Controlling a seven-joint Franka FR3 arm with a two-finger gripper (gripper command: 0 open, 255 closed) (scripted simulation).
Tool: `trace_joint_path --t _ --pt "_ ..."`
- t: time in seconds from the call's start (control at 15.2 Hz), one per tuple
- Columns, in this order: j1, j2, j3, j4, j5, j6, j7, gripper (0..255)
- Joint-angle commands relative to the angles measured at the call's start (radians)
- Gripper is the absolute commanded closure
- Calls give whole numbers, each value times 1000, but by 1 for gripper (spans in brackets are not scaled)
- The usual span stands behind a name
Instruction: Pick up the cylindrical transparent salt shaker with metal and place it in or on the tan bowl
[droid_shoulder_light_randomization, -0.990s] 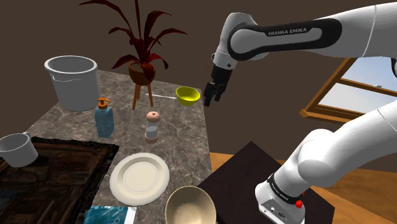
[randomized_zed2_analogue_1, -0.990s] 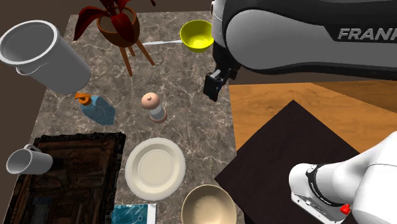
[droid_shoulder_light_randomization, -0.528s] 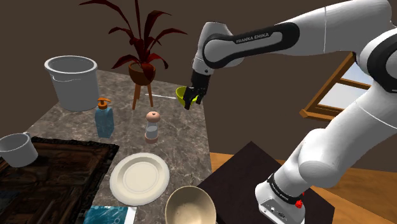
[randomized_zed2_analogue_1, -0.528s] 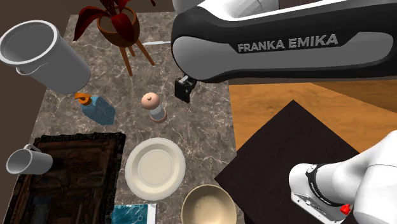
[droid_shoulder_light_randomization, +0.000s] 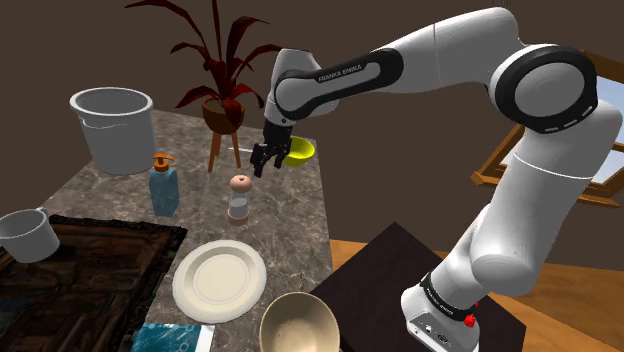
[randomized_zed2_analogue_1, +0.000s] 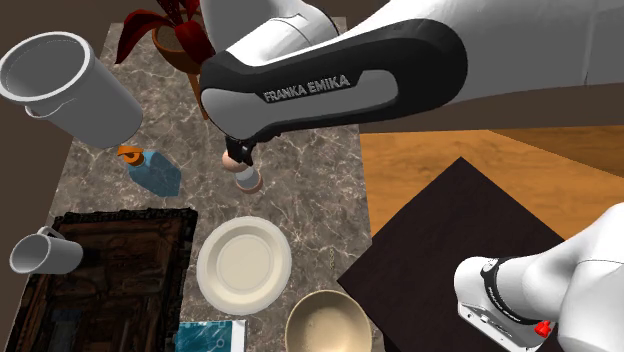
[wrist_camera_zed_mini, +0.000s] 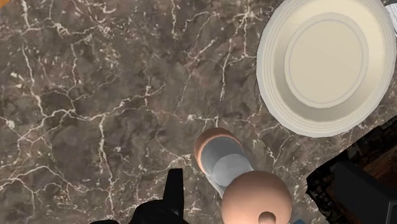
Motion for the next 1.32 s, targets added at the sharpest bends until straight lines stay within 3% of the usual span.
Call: trace_joint_path --t 0.0,0.26,0.79,1.25 --pt "8 66 4 54 -6 18 3 0" --pt "31 200 9 190 -23 28 20 0" --pt "42 256 10 166 -25 109 21 0" --pt "42 256 10 166 -25 109 21 0"
